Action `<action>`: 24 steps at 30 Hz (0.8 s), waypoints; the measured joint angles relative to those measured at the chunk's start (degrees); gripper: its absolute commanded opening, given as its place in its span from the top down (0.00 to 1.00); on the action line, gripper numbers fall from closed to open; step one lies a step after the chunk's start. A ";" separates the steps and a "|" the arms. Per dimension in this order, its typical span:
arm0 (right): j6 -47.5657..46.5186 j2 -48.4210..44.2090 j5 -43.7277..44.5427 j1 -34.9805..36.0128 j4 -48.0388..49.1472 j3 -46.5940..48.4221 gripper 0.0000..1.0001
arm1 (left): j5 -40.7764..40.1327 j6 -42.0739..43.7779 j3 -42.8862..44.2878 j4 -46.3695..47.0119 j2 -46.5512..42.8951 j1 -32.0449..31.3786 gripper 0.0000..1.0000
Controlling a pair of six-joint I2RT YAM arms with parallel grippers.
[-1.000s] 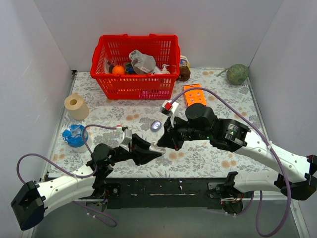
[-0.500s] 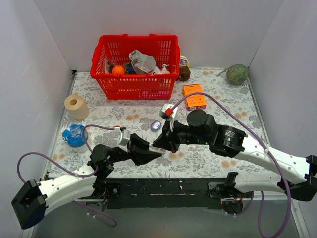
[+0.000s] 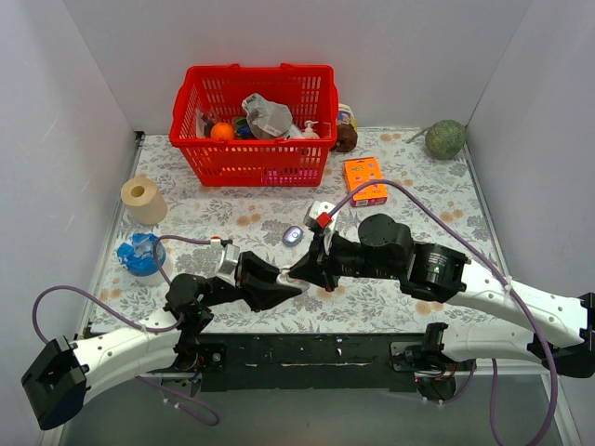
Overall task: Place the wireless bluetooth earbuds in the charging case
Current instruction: Place the earbud in the charging case.
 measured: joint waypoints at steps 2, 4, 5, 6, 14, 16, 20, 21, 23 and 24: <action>-0.20 -0.31 0.44 0.00 -0.28 -0.07 0.99 | -0.07 -0.04 0.00 0.35 -0.20 0.02 1.00; -0.50 -0.44 0.61 0.13 -0.42 -0.07 0.99 | -0.20 -0.07 0.00 0.37 -0.28 0.00 1.00; -0.74 -0.50 0.72 0.22 -0.57 -0.07 0.99 | -0.20 -0.07 0.00 0.37 -0.26 0.00 1.00; -1.01 -0.55 0.83 0.31 -0.66 -0.07 0.99 | -0.20 -0.07 0.00 0.35 -0.26 0.00 1.00; -2.47 -0.63 0.66 1.05 -1.29 -0.07 0.99 | 0.07 -0.26 0.00 0.37 0.17 0.00 1.00; -2.93 -0.55 0.68 1.51 -1.49 -0.07 0.99 | 0.15 -0.35 0.00 0.37 0.28 0.00 1.00; -3.56 -0.20 1.09 2.51 -1.51 -0.07 0.99 | 0.72 -0.48 0.00 0.39 0.35 -0.04 1.00; -3.76 -0.15 1.16 2.64 -1.53 -0.07 0.99 | 0.81 -0.50 0.00 0.39 0.35 -0.04 1.00; -4.00 -0.04 1.33 2.97 -1.51 -0.07 0.99 | 1.01 -0.50 0.00 0.50 0.35 -0.04 1.00; -4.11 0.07 1.38 3.04 -1.53 -0.07 0.99 | 1.11 -0.50 0.00 0.57 0.35 -0.04 1.00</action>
